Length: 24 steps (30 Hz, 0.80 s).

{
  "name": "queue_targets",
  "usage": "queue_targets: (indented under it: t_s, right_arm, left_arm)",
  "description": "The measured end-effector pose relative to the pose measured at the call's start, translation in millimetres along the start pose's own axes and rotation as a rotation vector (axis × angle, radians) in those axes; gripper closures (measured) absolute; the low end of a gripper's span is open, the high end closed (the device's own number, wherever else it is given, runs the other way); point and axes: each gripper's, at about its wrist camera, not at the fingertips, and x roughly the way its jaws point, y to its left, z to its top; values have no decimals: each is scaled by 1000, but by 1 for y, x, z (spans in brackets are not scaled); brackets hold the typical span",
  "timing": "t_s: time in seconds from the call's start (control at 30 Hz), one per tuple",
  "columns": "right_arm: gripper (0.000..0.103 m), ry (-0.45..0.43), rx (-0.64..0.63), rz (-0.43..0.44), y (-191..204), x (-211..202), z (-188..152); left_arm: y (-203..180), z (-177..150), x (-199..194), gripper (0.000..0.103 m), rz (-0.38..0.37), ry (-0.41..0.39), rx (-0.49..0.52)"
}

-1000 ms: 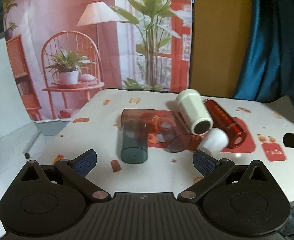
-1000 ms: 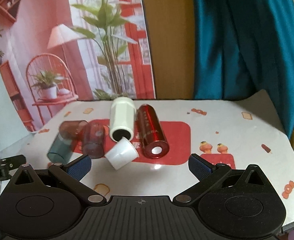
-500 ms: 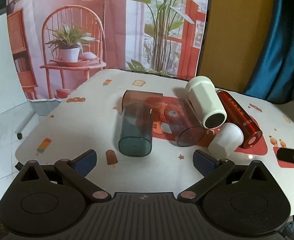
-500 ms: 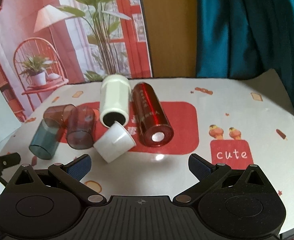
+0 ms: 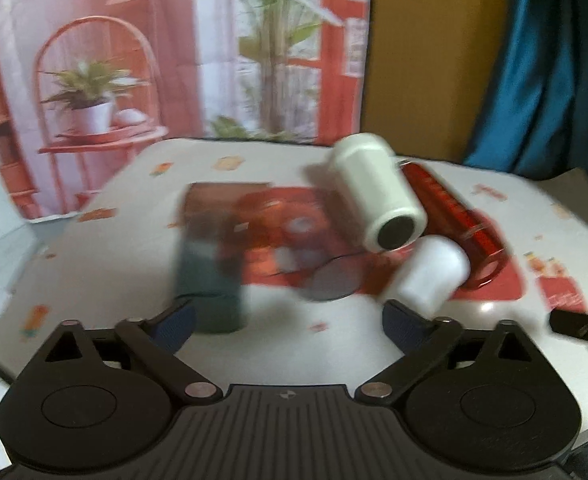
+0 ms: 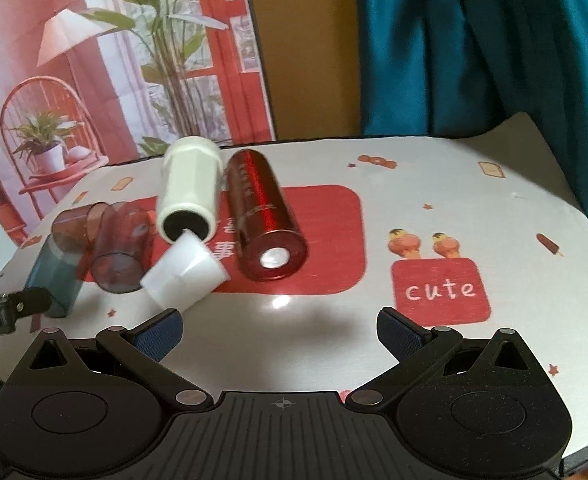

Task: Flip cup upright
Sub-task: 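Close the left tool's fingers around the white paper cup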

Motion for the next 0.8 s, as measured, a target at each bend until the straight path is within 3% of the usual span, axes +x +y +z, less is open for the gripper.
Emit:
queue_targets:
  t_s: [0.13,0.37,0.5,0.6,0.8]
  right_arm:
    - [0,-13,0,-5,-16,0,-2]
    - [0,-7,73,7,-51,2,-12]
    - [0,-9,123,15,-66,4,-16]
    - [0,-5,151,30,-73,5,-19]
    - [0,1,162,40,-75,5,-22]
  left_arm:
    - [-31,11,21,26,-100,8,45]
    - [-78,17,50,33,-160,-36,171]
    - [-87,20,81,45,-183,37,193]
    - [-90,17,92,44,-192,73,208]
    - [-97,16,98,43,-197,61,254]
